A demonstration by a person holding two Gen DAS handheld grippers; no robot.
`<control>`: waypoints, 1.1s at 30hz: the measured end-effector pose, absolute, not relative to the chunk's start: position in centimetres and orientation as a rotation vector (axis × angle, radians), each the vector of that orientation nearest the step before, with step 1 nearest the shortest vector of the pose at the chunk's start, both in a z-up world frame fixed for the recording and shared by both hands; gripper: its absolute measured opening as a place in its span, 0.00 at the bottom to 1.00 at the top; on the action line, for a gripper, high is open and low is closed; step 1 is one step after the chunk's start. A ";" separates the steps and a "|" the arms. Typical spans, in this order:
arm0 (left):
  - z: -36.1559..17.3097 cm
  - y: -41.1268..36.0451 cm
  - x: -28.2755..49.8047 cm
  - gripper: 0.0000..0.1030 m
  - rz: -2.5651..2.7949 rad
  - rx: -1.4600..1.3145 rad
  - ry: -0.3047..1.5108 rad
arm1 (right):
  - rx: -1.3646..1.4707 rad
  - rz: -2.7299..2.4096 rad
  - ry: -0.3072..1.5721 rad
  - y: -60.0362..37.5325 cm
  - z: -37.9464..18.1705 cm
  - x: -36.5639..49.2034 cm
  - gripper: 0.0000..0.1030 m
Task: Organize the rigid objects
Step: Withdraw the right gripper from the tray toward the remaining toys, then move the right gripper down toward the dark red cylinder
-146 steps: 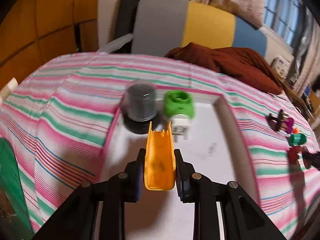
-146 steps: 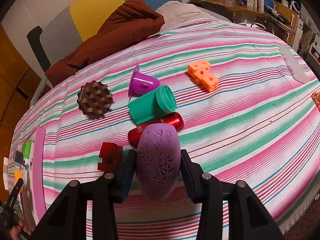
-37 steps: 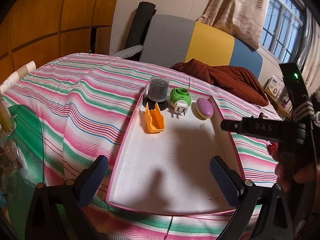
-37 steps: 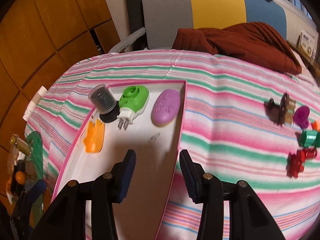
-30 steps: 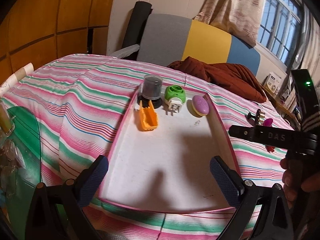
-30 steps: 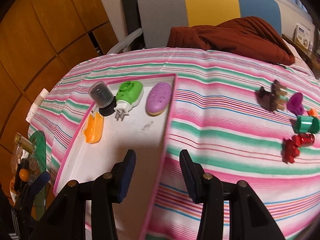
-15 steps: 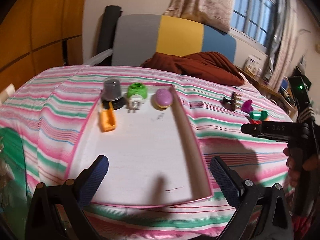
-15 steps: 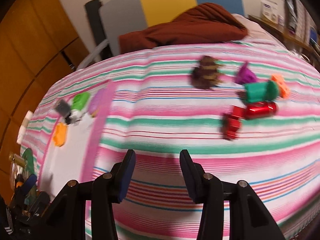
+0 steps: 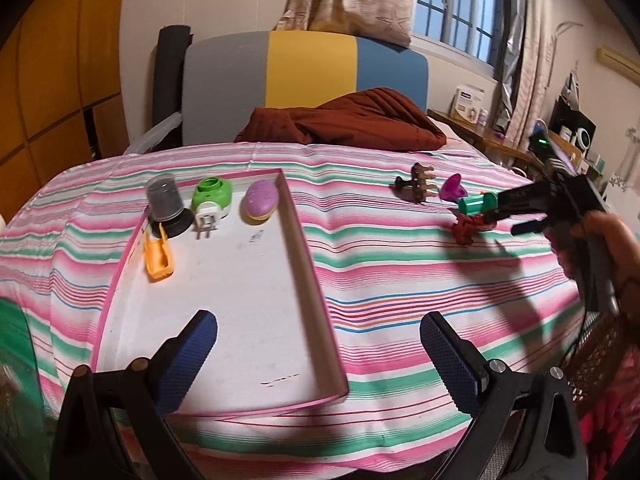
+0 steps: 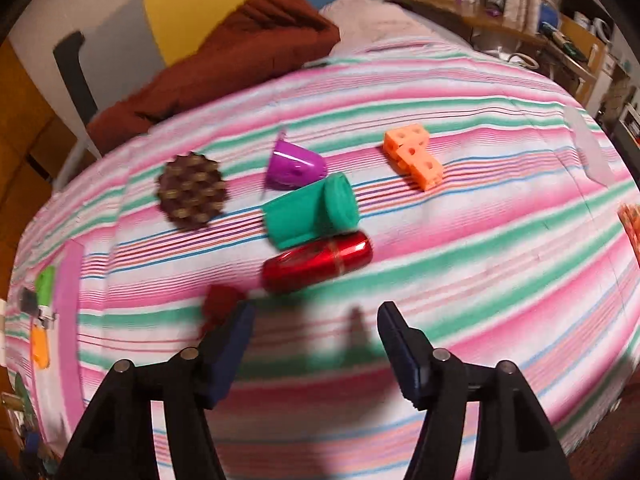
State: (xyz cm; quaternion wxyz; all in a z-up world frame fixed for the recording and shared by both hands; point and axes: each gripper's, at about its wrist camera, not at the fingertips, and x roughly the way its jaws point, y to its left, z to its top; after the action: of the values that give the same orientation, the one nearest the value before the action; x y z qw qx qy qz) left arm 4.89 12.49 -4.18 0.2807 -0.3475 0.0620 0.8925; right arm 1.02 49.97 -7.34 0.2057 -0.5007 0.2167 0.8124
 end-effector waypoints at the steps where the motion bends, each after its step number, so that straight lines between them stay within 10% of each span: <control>1: -4.2 12.7 5.0 0.99 2.389 -0.929 0.178 | -1.415 2.265 0.560 50.3 -7.6 0.5 0.65; 9: -4.4 13.6 5.0 0.99 2.376 -0.940 0.212 | -1.544 2.312 0.320 50.0 -9.4 -1.9 0.70; 30: -4.8 17.2 6.0 0.99 2.322 -0.920 0.326 | -1.440 2.306 0.811 53.8 -9.9 -2.4 0.78; 33: -4.7 17.6 5.7 0.99 2.317 -0.921 0.316 | -1.438 2.296 0.776 53.7 -10.0 -2.2 0.63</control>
State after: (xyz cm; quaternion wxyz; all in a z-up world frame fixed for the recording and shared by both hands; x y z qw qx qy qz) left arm 5.73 17.61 -4.69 0.3089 -0.3486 0.1195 0.8768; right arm -2.25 53.75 -9.99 0.1612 -0.5035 0.2717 0.8041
